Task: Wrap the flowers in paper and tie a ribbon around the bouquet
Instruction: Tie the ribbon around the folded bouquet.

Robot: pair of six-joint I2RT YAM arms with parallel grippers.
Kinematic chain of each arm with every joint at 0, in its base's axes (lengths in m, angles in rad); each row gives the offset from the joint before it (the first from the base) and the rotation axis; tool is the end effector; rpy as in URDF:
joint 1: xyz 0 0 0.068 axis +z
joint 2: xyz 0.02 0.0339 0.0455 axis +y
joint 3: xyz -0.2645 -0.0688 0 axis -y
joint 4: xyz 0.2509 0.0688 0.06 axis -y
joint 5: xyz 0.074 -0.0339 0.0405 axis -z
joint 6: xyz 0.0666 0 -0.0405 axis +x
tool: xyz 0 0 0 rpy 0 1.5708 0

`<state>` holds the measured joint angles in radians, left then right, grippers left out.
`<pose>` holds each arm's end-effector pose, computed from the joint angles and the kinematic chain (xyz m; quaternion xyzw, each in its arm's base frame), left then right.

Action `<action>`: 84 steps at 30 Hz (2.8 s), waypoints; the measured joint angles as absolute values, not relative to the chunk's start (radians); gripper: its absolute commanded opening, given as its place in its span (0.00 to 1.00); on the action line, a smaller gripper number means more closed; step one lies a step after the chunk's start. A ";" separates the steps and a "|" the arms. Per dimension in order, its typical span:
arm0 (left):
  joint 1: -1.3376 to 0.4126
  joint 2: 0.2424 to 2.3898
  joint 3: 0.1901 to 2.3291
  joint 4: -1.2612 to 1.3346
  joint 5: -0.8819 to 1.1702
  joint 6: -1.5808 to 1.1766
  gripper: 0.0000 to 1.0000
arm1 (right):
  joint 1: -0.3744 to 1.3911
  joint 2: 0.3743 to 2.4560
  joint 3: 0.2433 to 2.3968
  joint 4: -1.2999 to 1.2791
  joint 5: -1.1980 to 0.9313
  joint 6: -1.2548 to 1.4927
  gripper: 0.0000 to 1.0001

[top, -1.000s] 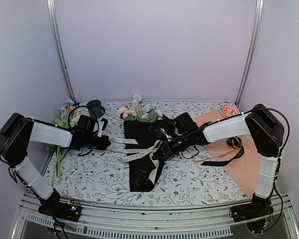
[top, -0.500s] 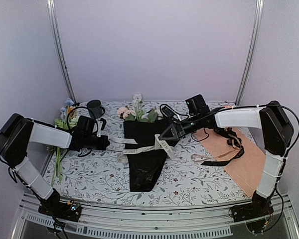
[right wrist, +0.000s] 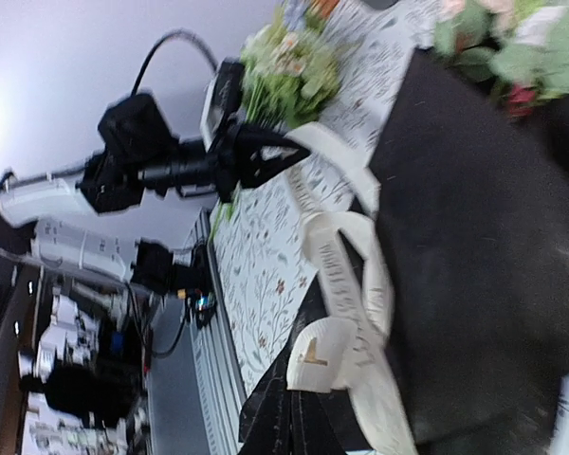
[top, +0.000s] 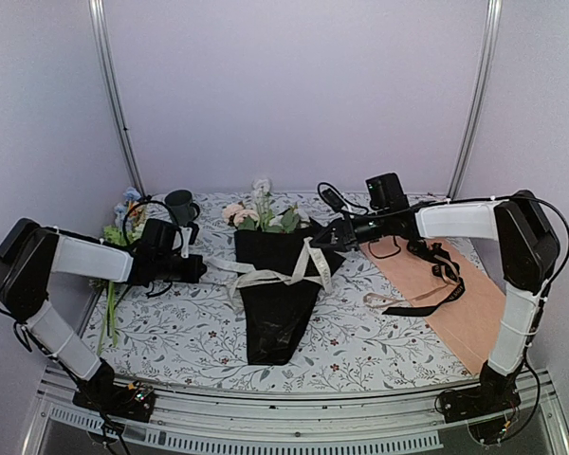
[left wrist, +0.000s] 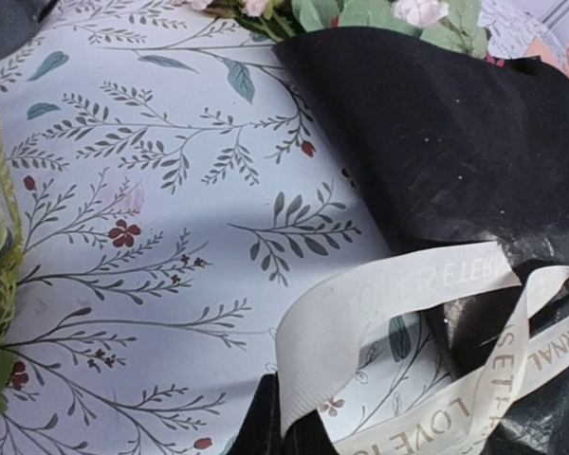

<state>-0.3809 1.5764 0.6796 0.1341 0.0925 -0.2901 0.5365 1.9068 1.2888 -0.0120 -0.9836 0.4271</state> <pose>0.3007 -0.1271 0.1225 0.0598 0.9167 -0.1694 0.3568 0.3465 0.2705 0.2014 -0.2567 0.7729 0.5581 0.1590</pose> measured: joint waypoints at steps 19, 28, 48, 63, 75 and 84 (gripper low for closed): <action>0.106 1.112 0.299 0.096 0.115 -0.556 0.00 | -0.460 1.416 0.604 -0.105 -0.723 0.588 0.00; 0.201 1.017 0.278 0.069 0.168 -0.603 0.00 | -0.500 1.416 0.630 -0.167 -0.730 0.554 0.00; 0.293 0.941 0.273 -0.009 0.207 -0.620 0.00 | -0.580 1.431 0.630 -0.249 -0.756 0.467 0.00; -0.105 1.110 0.488 0.104 0.066 -0.579 0.00 | 0.059 1.475 0.871 -0.123 -0.672 0.450 0.00; -0.356 1.157 0.780 0.054 0.075 -0.422 0.00 | 0.306 1.573 1.028 -0.194 -0.795 0.379 0.00; -0.545 1.119 0.831 -0.088 -0.004 -0.390 0.00 | 0.328 1.570 1.065 -0.403 -0.706 0.271 0.00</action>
<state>-0.5449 1.1191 0.8307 -0.0883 -0.0044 -0.3897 0.3279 1.5700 1.0645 -0.4030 -0.7063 0.2714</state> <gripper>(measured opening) 0.004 0.005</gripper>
